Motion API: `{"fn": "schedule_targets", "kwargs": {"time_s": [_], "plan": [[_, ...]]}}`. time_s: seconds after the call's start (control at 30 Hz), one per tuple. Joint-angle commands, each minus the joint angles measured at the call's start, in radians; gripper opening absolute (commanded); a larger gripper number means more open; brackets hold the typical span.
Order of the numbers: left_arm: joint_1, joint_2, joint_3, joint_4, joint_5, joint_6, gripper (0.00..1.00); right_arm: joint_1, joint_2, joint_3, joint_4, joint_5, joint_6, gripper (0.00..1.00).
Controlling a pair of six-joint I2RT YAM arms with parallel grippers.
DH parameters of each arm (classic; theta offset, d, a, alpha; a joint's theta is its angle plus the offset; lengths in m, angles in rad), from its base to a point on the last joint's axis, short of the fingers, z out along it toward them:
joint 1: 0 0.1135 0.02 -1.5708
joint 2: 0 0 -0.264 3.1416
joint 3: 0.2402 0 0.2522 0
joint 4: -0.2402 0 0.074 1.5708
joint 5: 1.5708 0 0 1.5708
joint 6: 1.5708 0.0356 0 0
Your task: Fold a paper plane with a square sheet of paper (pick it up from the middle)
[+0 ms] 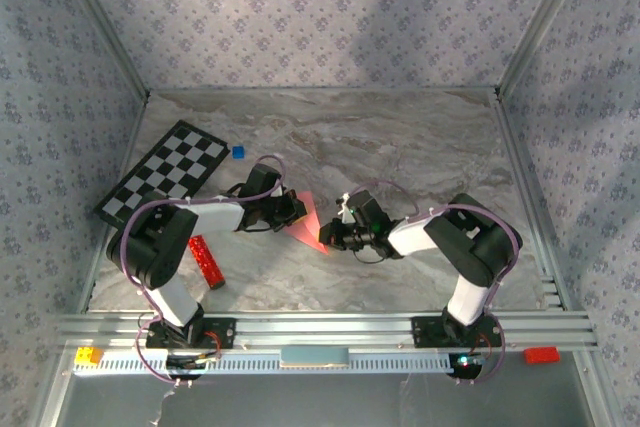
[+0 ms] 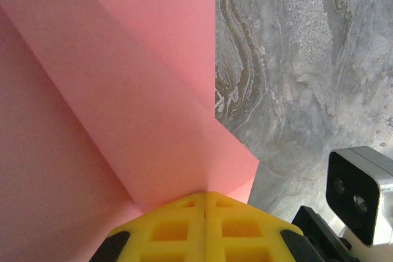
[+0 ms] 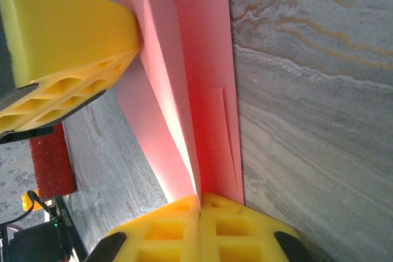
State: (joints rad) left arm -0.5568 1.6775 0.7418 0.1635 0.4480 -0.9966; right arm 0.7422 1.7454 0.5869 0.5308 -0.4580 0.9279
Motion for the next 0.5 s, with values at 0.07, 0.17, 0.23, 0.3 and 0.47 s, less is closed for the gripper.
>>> {"fn": "schedule_targets", "kwargs": {"time_s": [0.07, 0.17, 0.23, 0.3, 0.47], "plan": [[-0.006, -0.015, 0.0, 0.032, -0.011, -0.005, 0.03, 0.003, 0.066, 0.034, -0.096, -0.005, -0.01, 0.04], [-0.007, -0.007, 0.001, 0.031, -0.012, -0.007, 0.03, -0.002, 0.073, 0.036, -0.098, -0.004, 0.0, 0.04], [-0.007, -0.001, 0.003, 0.028, -0.014, -0.008, 0.03, -0.004, 0.077, 0.035, -0.098, -0.004, 0.003, 0.04], [-0.007, 0.006, 0.005, 0.027, -0.015, -0.007, 0.03, -0.006, 0.08, 0.033, -0.101, -0.001, 0.008, 0.04], [-0.006, 0.022, 0.016, 0.014, -0.02, 0.001, 0.02, -0.009, 0.088, 0.031, -0.101, 0.001, 0.017, 0.03]]}}
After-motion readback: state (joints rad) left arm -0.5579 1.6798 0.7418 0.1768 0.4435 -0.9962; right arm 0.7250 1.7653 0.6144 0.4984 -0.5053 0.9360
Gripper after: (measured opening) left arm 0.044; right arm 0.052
